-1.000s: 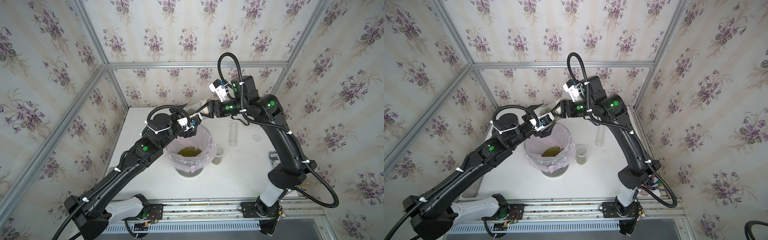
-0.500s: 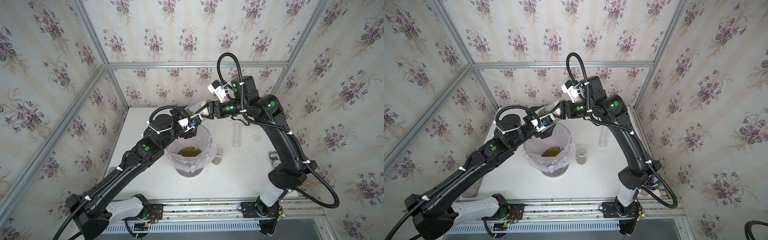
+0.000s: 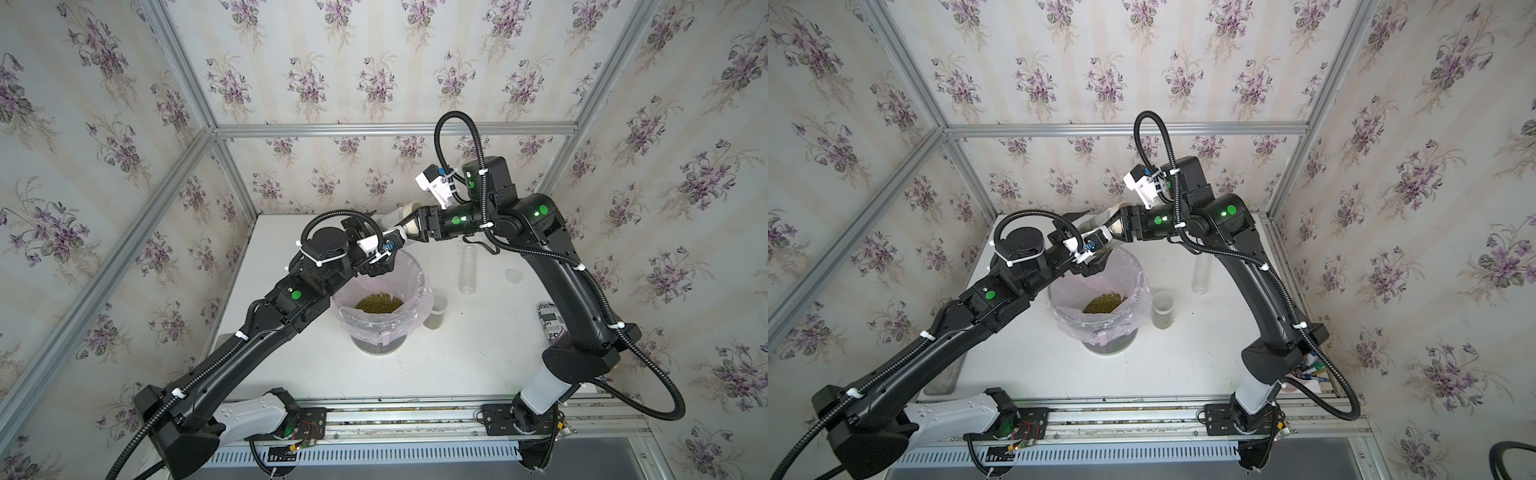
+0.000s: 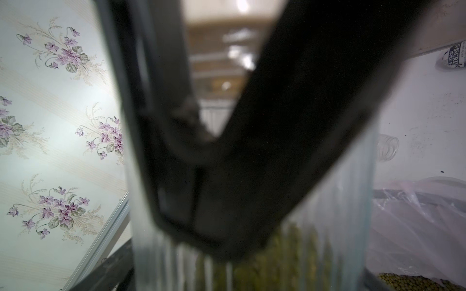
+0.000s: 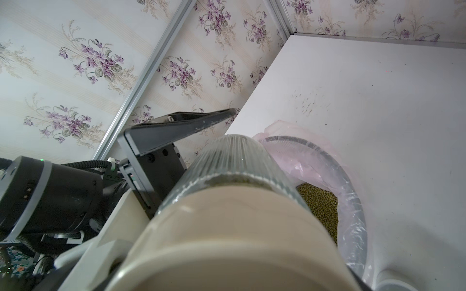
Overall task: Empty moldy mung beans from jars
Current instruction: Pick up the jar from the center of the board.
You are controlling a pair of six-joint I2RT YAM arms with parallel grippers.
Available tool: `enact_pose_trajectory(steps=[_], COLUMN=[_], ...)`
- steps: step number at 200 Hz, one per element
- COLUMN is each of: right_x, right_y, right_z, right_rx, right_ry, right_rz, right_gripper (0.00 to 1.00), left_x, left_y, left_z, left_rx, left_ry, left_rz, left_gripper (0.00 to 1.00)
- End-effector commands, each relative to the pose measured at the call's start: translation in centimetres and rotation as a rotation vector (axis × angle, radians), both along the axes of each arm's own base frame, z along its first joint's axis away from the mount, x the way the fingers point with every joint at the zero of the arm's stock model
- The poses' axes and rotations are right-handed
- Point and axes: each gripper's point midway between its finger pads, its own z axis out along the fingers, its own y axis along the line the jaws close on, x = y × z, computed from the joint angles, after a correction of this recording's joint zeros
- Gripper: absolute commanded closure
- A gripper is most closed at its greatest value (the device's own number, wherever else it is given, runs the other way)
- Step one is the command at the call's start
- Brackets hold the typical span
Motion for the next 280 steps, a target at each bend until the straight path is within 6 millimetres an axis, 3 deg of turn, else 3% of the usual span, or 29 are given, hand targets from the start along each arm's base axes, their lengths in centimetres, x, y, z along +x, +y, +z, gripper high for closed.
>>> enact_pose_trajectory(steps=[1,65,80,130,156,182,229,265,280], right_x=[-0.9,-0.8,-0.8,-0.2,-0.5,-0.5,0.1,-0.8,-0.1], right_y=[1.0,1.1,1.2,1.1,1.5,1.6,1.4,1.8,1.4], right_z=[2.9,2.6,2.7,2.0,2.2,2.1,1.2,2.0,1.6], right_rx=[0.109,0.113,0.116,0.092,0.112,0.116,0.086,0.132,0.103], right_ry=[-0.055,-0.049,-0.051,-0.049,-0.049,-0.052,-0.049,-0.047,-0.057], right_rz=[0.069,0.076,0.074,0.055,0.083,0.098,0.07,0.119,0.088], right_gripper=[0.64,0.64,0.64,0.64,0.63,0.63,0.63,0.62,0.62], left_x=[0.0,-0.3,-0.3,-0.4,-0.5,-0.7,-1.1,-1.4,-1.7], left_y=[-0.1,0.0,0.1,0.3,0.2,0.2,0.1,-0.1,-0.2], left_z=[0.9,0.6,0.6,0.6,0.6,0.7,1.0,1.3,1.5], left_rx=[-0.014,0.001,0.002,-0.002,-0.004,-0.012,-0.026,-0.043,-0.054], left_ry=[-0.022,-0.003,-0.003,-0.004,-0.003,-0.004,-0.013,-0.018,-0.021], left_rz=[-0.006,-0.016,-0.015,-0.009,-0.014,-0.024,-0.044,-0.058,-0.071], left_gripper=[0.04,0.41,0.44,0.81,0.92,1.0,1.0,1.0,1.0])
